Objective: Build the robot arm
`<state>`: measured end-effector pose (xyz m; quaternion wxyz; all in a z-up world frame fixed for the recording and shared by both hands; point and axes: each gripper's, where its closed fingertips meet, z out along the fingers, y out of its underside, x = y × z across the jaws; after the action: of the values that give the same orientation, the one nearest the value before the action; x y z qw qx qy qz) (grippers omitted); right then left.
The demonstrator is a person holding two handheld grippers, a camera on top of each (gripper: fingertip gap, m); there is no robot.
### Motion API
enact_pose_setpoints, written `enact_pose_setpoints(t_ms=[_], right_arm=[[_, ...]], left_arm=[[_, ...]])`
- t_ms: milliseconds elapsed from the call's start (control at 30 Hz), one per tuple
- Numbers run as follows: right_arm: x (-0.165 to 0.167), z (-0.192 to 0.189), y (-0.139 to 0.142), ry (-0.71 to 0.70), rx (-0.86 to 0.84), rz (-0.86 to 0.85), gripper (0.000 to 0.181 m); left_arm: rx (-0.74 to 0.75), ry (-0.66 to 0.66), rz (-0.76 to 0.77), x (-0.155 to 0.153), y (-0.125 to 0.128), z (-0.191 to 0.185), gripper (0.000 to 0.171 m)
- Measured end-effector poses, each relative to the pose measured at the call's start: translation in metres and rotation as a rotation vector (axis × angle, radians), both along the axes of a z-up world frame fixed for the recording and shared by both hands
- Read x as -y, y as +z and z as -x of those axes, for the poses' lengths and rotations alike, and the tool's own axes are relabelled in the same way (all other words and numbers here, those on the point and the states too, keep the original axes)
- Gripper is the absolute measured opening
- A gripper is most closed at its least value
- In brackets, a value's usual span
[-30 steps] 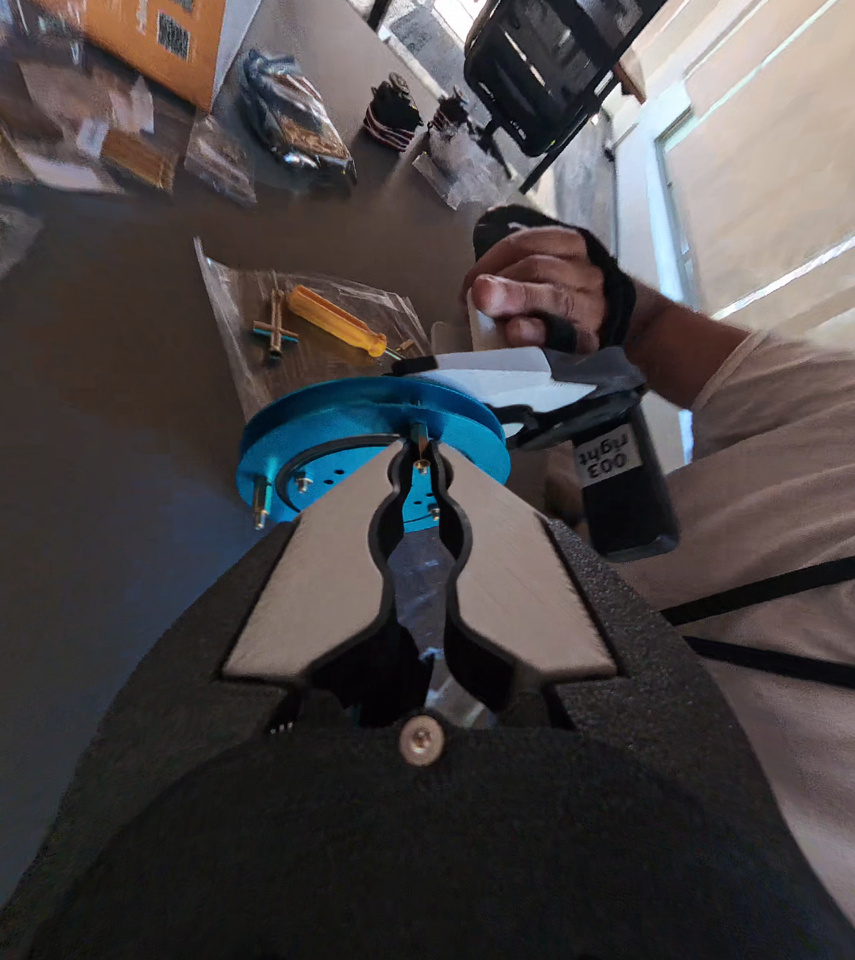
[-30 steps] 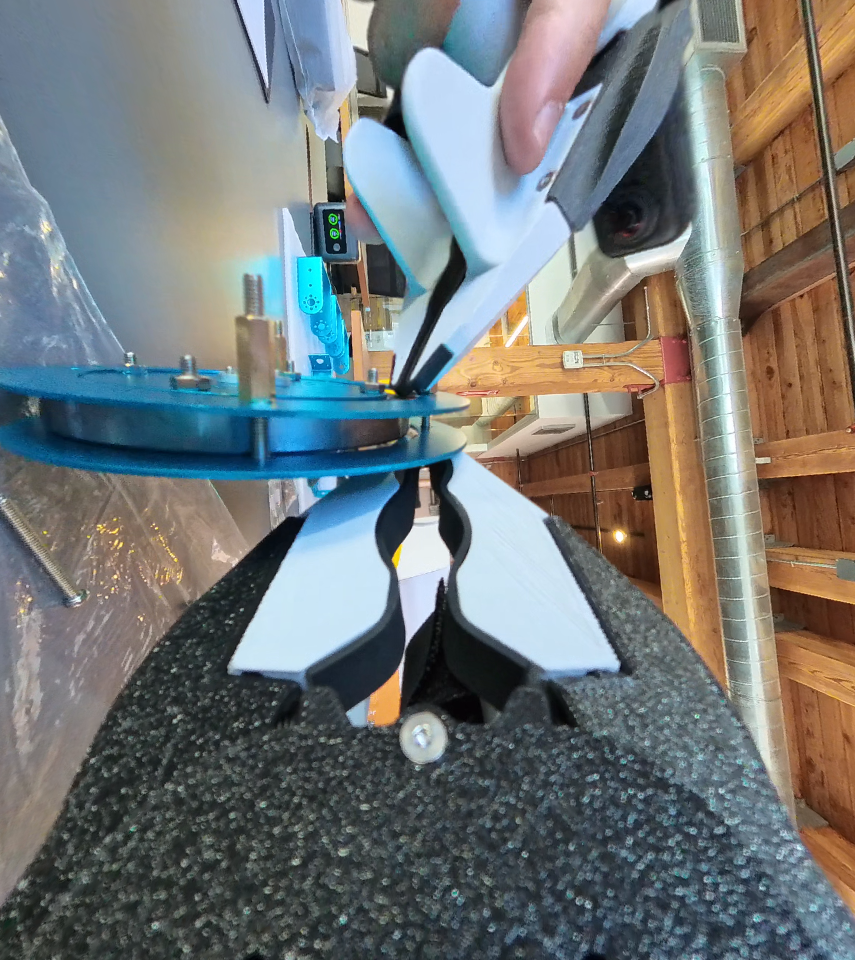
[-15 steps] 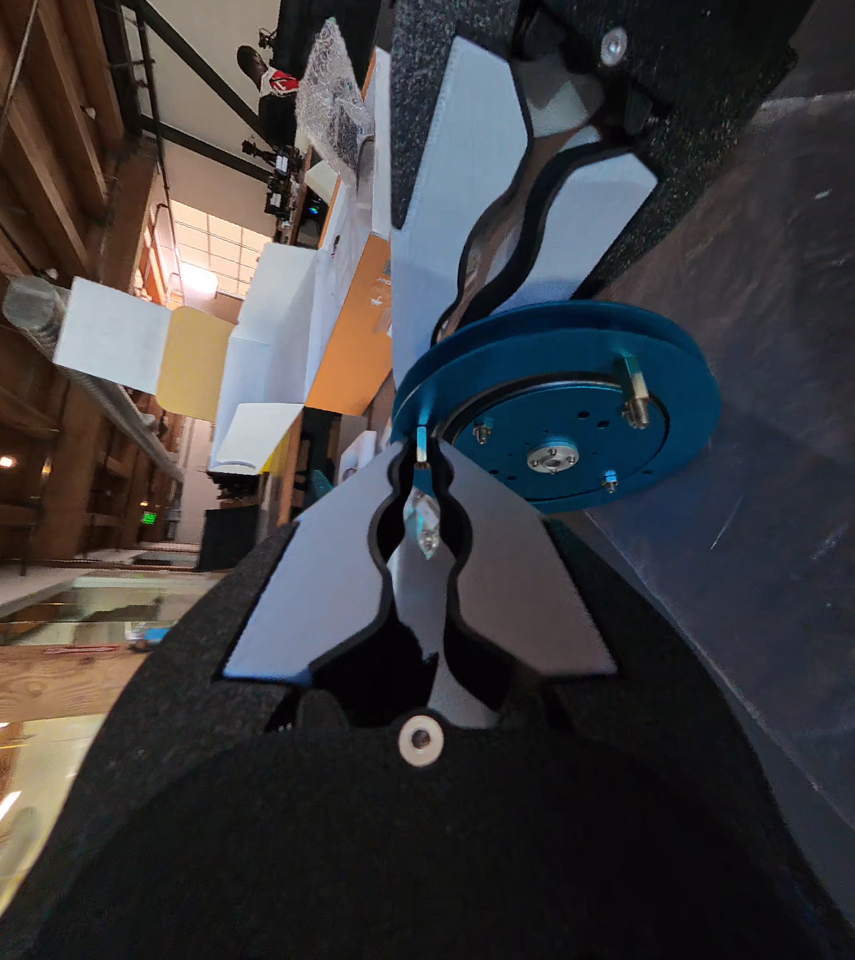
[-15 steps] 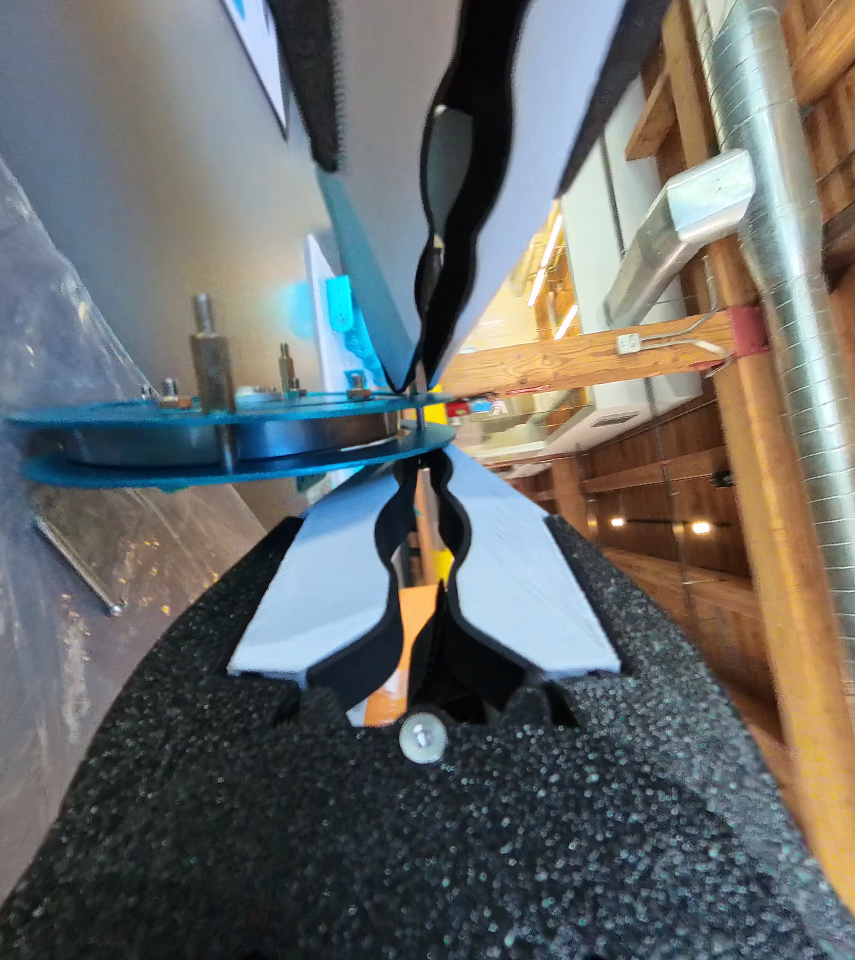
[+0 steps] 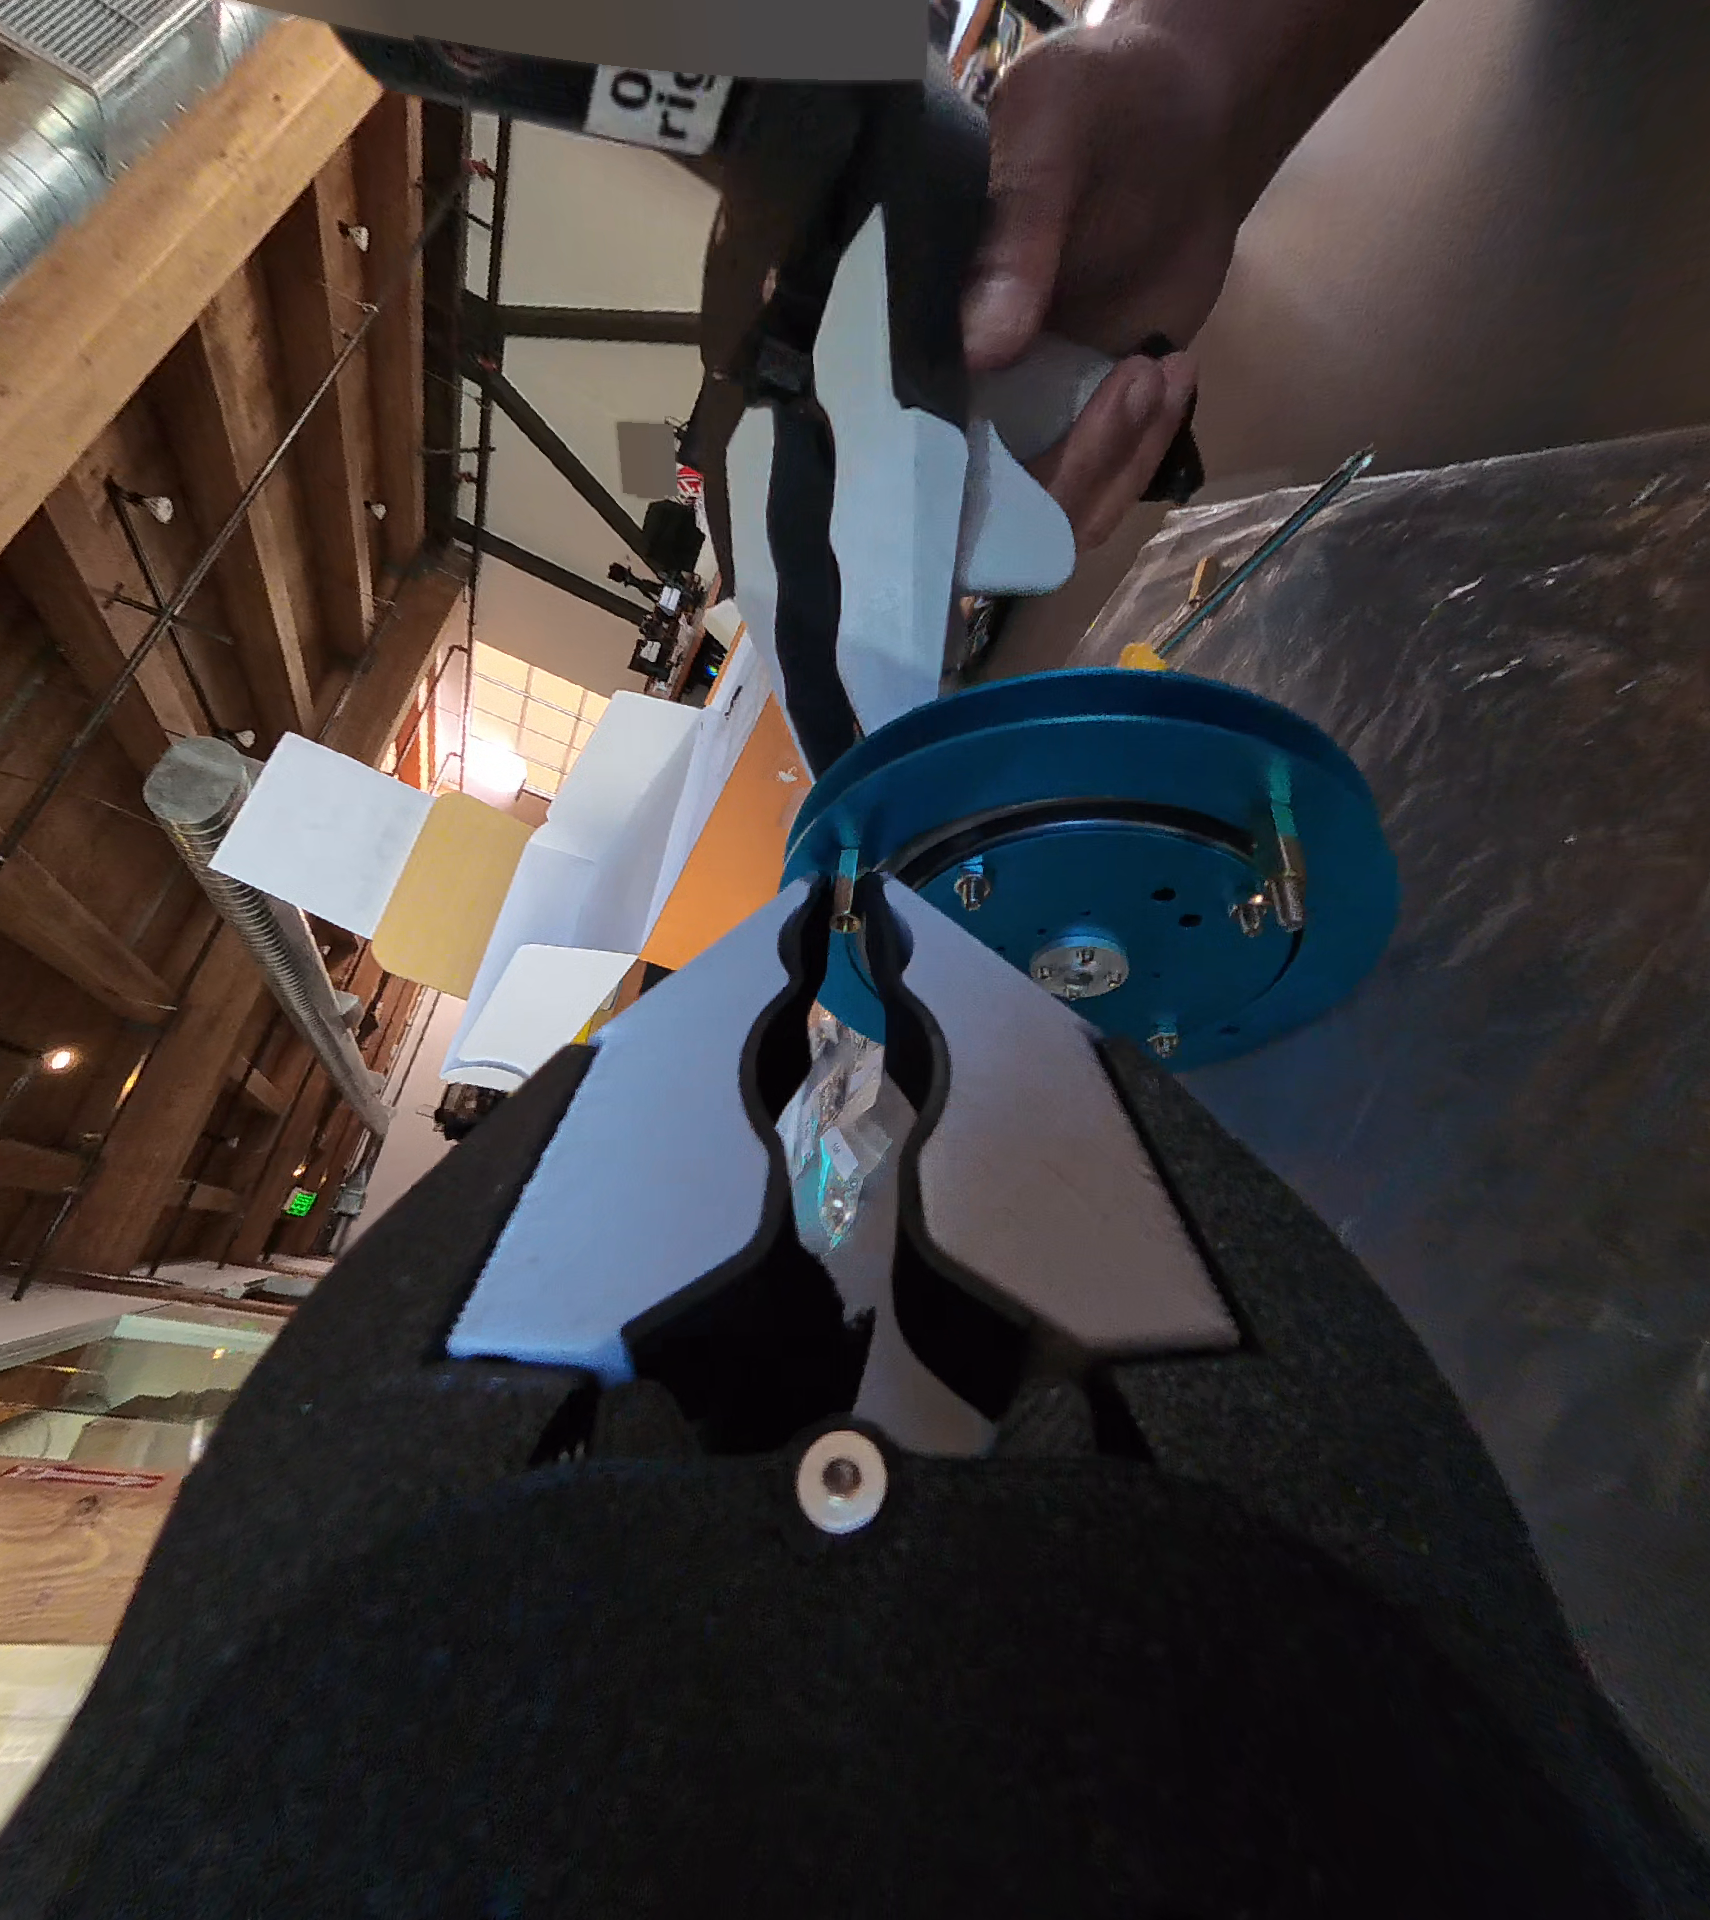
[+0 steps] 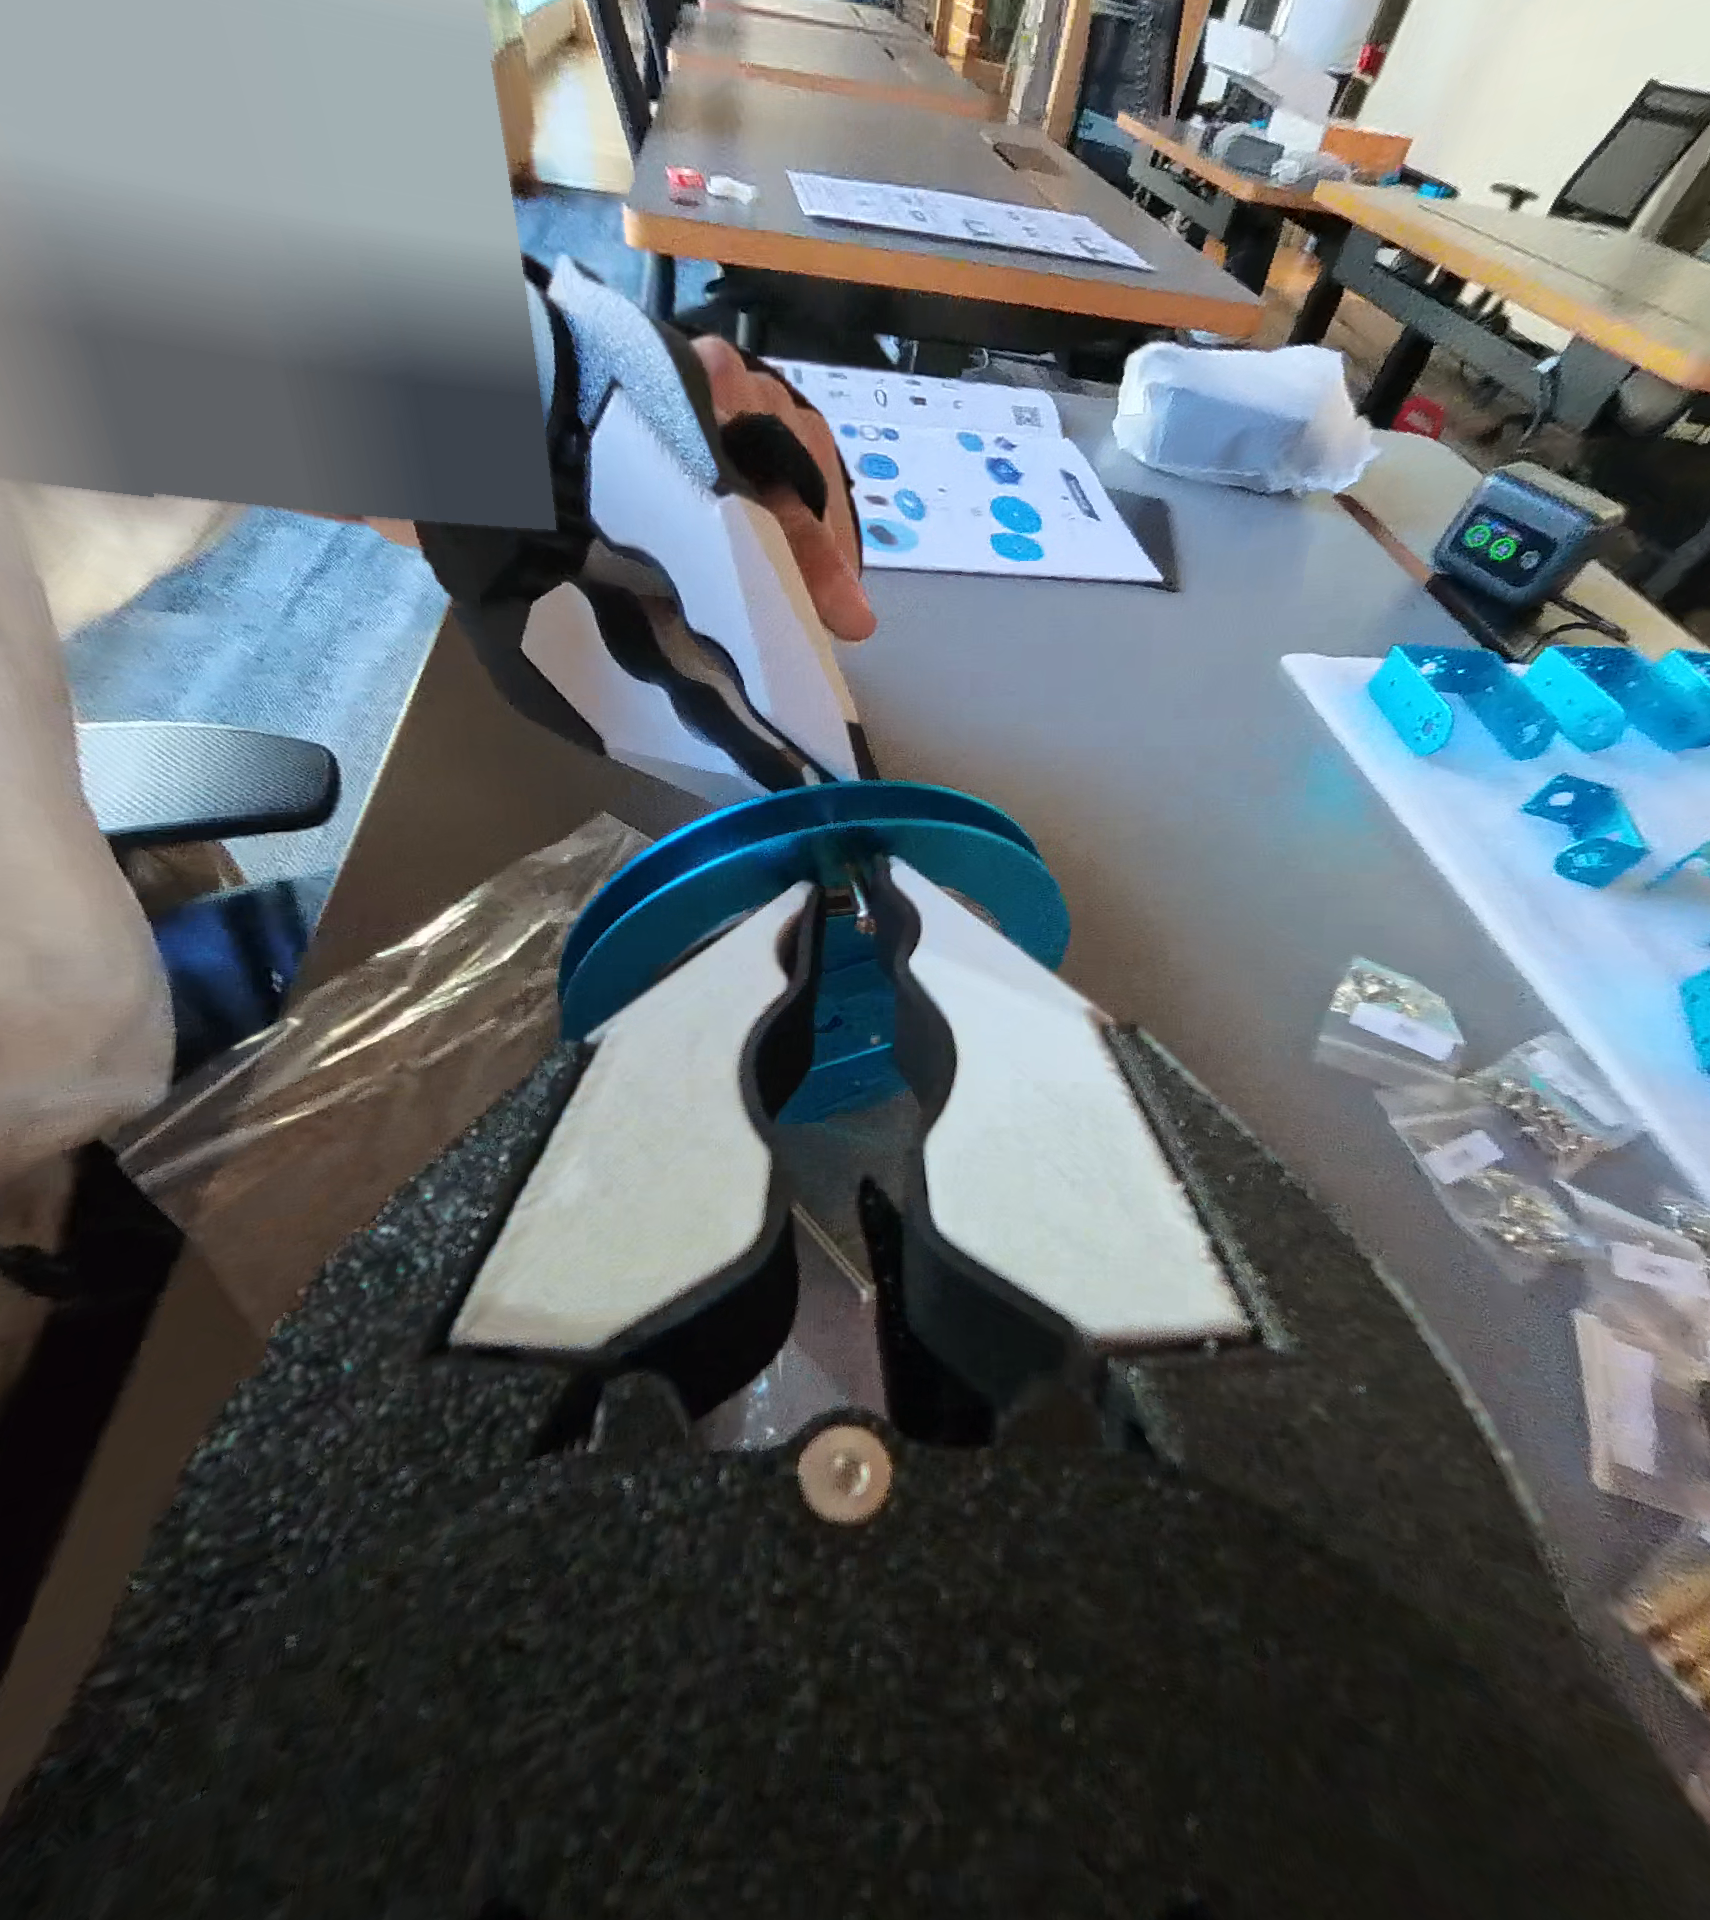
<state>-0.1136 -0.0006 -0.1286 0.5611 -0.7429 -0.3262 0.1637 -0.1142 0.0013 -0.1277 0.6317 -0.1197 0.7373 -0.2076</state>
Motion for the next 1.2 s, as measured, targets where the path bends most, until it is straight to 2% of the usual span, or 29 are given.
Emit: enact_pose_setpoints(t_ms=[67, 167, 333, 400, 500, 567, 633, 700, 800, 867, 900, 967, 1200], right_arm=[[0.0, 0.004, 0.0, 0.003, 0.006, -0.024, 0.011], [0.001, 0.007, 0.0, -0.003, 0.063, -0.085, 0.007], [-0.001, 0.005, 0.001, -0.025, 0.145, -0.167, 0.01], [-0.006, -0.005, 0.006, -0.082, 0.189, -0.222, 0.024], [-0.006, -0.017, 0.008, -0.126, 0.212, -0.22, 0.024], [-0.002, -0.011, 0.006, -0.068, 0.105, -0.131, 0.024], [0.004, 0.0, -0.002, 0.028, -0.058, 0.03, 0.027], [0.002, 0.002, -0.006, 0.063, -0.22, 0.16, 0.031], [0.009, 0.009, 0.01, 0.2, -0.566, 0.319, 0.034], [0.005, 0.007, 0.019, 0.219, -0.771, 0.428, 0.027], [0.004, 0.006, 0.018, 0.214, -0.807, 0.462, 0.02], [0.003, 0.008, 0.005, 0.189, -0.77, 0.509, 0.01], [0.003, 0.011, 0.012, 0.193, -0.864, 0.576, 0.011]], left_arm=[[0.016, 0.005, -0.037, 0.0, 0.0, 0.004, 0.006], [0.031, 0.005, -0.071, 0.002, 0.0, 0.007, 0.006], [0.027, -0.005, -0.018, -0.001, -0.001, 0.006, 0.006], [0.029, 0.007, -0.019, -0.004, -0.002, 0.005, 0.005], [0.022, 0.02, -0.003, -0.01, -0.002, 0.003, 0.005], [0.01, 0.001, 0.038, -0.009, -0.002, 0.004, 0.005], [0.009, -0.018, 0.058, -0.007, -0.002, 0.005, 0.005], [0.024, -0.023, 0.041, -0.006, -0.002, 0.005, 0.005], [0.062, -0.02, -0.012, -0.003, -0.001, 0.006, 0.005], [0.089, -0.013, -0.054, -0.001, 0.0, 0.007, 0.005], [0.105, -0.001, -0.079, -0.001, 0.0, 0.007, 0.005], [0.136, 0.054, -0.139, -0.004, 0.001, 0.005, 0.005], [0.209, 0.087, -0.307, -0.002, 0.002, 0.007, 0.005]])
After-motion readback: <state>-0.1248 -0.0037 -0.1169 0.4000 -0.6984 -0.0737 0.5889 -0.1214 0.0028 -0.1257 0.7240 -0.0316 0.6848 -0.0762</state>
